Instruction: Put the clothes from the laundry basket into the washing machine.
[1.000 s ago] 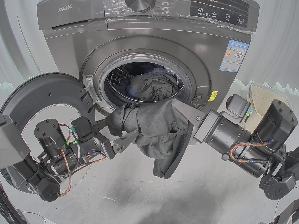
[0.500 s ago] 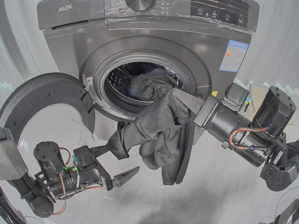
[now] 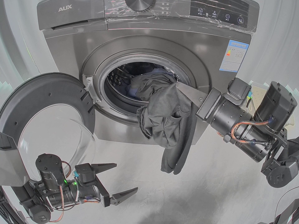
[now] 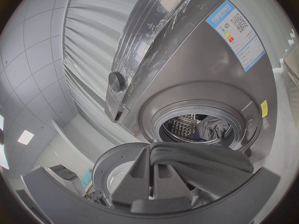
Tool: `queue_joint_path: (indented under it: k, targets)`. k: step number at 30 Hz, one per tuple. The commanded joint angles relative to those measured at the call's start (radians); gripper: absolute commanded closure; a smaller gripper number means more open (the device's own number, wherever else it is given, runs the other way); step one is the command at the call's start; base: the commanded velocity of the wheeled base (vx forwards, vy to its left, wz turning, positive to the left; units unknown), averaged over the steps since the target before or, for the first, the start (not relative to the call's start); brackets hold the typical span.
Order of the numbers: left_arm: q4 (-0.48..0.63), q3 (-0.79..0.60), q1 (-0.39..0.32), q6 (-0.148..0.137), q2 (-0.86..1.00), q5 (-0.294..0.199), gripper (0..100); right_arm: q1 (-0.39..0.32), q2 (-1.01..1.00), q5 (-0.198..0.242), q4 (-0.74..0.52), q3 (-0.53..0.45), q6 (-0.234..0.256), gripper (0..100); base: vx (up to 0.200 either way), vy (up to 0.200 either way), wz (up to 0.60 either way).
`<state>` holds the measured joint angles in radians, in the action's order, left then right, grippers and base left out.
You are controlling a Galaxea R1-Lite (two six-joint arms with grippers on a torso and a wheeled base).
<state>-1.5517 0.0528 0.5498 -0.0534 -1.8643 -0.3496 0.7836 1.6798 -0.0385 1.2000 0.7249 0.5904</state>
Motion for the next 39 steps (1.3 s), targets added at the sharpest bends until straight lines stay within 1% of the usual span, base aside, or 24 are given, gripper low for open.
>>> queue_joint_path:
  k: [1,3,6,10,11,12,17,19,22,34,39]
  targets:
    - [-0.001,0.071,0.001,0.001,-0.007,0.001,0,0.005,0.008,0.000,0.003,-0.002,0.000,100,0.000,0.000,0.00]
    - [-0.001,0.142,0.001,0.010,-0.023,0.003,0,0.008,0.009,0.000,0.001,-0.001,0.000,100,0.000,0.000,0.00]
    - [0.001,0.239,-0.004,0.012,-0.058,0.011,0,0.011,0.009,0.000,0.001,0.001,0.000,100,0.000,0.000,0.00]
    - [-0.001,0.331,-0.014,0.014,-0.124,0.020,0,0.013,0.009,0.000,0.000,-0.002,0.000,100,0.000,0.000,0.00]
    - [-0.001,0.334,-0.014,0.014,-0.125,0.021,0,0.013,0.009,0.000,0.000,-0.002,0.000,100,0.000,0.000,0.00]
    - [-0.001,0.371,-0.028,0.014,-0.148,0.027,0,0.013,0.009,0.000,0.000,-0.005,0.000,100,0.000,0.000,0.00]
    - [-0.001,0.461,-0.037,0.014,-0.184,0.031,0,0.014,0.008,0.000,0.000,-0.005,-0.001,100,0.000,0.000,0.00]
    - [-0.001,0.473,-0.037,0.014,-0.184,0.032,0,0.016,0.008,0.000,-0.002,-0.004,-0.001,100,0.000,0.000,0.00]
    - [0.001,0.521,-0.037,0.015,-0.187,0.054,0,0.017,0.008,0.000,-0.002,-0.007,-0.001,100,0.000,0.000,0.00]
    - [-0.002,0.596,-0.025,0.018,-0.204,0.054,0,0.017,0.009,0.000,0.000,-0.010,-0.001,100,0.000,0.000,0.00]
    - [-0.002,0.584,-0.014,0.020,-0.187,0.044,0,0.016,0.009,0.000,0.000,-0.009,-0.001,100,0.000,0.000,0.00]
